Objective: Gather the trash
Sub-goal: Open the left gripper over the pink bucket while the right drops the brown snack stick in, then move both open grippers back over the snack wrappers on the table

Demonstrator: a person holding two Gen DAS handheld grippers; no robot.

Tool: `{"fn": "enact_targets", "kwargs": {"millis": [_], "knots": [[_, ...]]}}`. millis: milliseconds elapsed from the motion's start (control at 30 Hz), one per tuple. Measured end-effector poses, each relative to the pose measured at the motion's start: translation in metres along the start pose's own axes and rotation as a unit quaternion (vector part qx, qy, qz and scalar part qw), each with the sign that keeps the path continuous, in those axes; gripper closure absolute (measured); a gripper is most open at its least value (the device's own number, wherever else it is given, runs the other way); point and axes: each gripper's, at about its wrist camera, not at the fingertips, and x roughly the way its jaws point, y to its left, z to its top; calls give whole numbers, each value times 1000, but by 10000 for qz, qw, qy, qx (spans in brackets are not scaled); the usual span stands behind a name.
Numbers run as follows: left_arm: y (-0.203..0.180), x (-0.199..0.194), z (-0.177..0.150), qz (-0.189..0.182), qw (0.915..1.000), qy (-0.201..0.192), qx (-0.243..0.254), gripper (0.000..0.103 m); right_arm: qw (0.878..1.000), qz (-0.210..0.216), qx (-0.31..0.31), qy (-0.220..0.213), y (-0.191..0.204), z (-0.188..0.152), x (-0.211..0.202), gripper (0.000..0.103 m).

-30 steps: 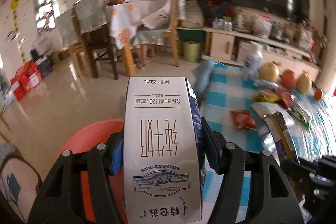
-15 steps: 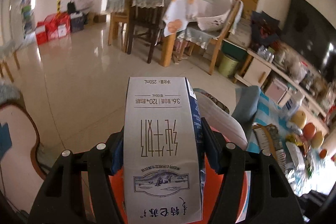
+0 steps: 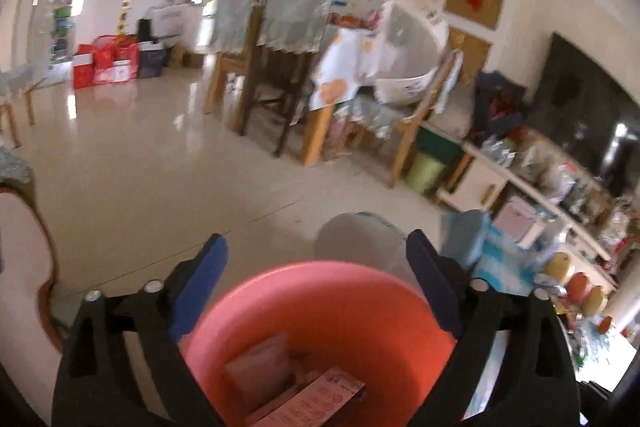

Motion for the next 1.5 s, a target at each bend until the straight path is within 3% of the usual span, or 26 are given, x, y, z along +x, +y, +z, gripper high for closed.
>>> {"fn": "enact_targets", "kwargs": {"millis": [233,533,867,1033,1300,1500], "knots": [[-26,-6,-7,-407,9986,-193,282,11,9985,-511,78,-174,-41,-28,-49,12],[-77,-29,-31,-608,9921,27,1098,11,9925,-969,219,-718,-87,-61,-110,5],[-140,-102,-86,-1559,9701,23,1860,11,9860,-1307,669,-792,-145,-87,-153,5],[-170,-127,-114,-1685,9568,142,2367,11,9807,-1530,862,-862,-178,-102,-174,5],[-214,-162,-152,-1807,9284,241,3239,11,9741,-1757,1087,-920,-223,-118,-196,5],[-232,-176,-162,-1750,9166,248,3586,11,9698,-1772,1381,-953,-255,-125,-210,5]]}}
